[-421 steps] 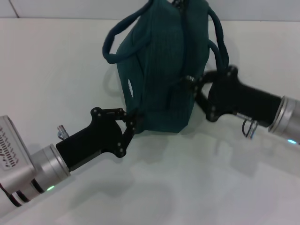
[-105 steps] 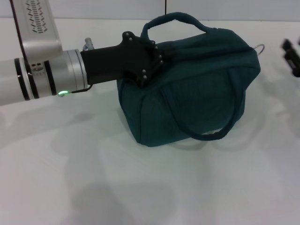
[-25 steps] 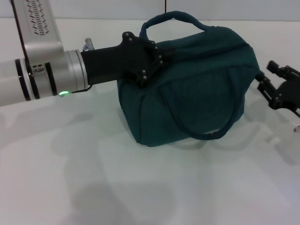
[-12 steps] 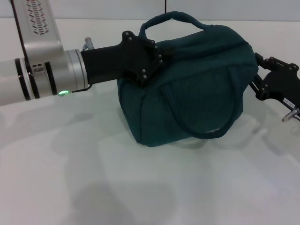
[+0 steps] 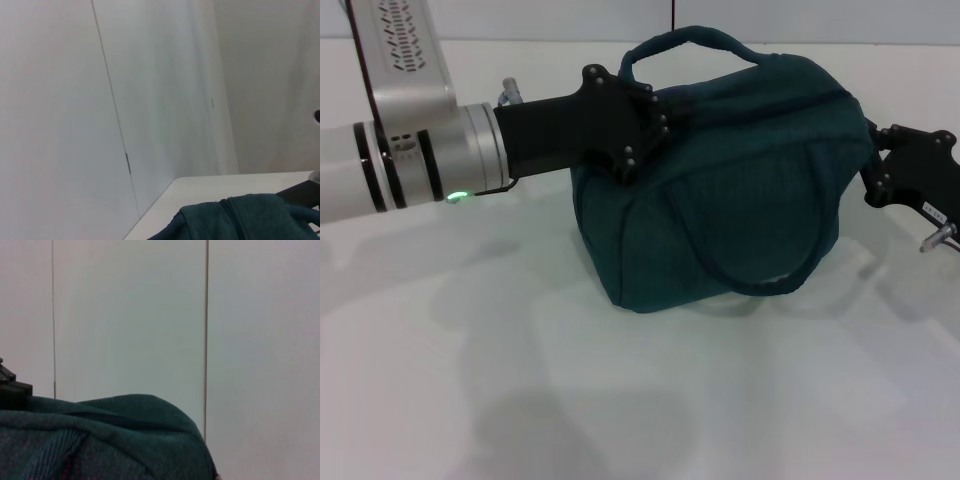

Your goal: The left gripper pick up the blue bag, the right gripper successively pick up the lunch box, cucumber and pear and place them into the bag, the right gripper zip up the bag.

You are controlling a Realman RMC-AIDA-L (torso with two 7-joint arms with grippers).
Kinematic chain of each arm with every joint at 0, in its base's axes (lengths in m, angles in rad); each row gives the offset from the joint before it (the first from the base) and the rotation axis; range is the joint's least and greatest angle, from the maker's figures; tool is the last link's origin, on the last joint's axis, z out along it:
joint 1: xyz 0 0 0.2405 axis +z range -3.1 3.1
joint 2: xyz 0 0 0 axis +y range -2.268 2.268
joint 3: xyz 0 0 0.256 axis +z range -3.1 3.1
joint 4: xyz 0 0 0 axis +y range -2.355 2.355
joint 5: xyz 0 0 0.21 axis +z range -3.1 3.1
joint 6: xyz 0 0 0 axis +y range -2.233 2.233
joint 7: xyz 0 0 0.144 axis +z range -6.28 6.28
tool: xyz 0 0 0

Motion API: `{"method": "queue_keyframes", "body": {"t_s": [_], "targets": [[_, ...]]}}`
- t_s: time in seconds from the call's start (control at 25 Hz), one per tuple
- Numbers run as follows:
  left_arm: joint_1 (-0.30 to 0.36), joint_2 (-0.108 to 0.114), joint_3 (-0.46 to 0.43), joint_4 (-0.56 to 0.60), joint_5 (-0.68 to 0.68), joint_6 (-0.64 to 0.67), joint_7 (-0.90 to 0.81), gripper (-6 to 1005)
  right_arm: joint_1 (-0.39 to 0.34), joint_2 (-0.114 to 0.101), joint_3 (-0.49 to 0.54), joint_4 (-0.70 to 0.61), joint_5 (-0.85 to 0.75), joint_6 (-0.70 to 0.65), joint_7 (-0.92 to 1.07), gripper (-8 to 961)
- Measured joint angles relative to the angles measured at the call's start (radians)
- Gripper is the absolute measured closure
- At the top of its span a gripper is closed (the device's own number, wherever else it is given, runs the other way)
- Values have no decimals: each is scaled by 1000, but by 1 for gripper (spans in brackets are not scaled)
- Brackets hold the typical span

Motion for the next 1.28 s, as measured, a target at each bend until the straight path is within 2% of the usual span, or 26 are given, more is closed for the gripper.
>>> {"method": "queue_keyframes", "body": {"t_s": [0.4,0.68,0.92,1.24,1.28], "targets": [[-3,0,0,0,0,0,-3,961,-9,0,10,4,9,65,0,939],[-5,0,4,-4,-4,3,-8,955,-16,0,4,7,7,85,6,929],[-2,-4,33,-43,-65,5,8,950,-36,1,0,-36,4,69,8,921],[48,-2,106,-108,-312,10,121,943,-36,-8,6,-39,1,44,83,771],[51,-2,108,-108,-325,10,118,840,-39,-9,3,-39,-1,36,86,752]]}}
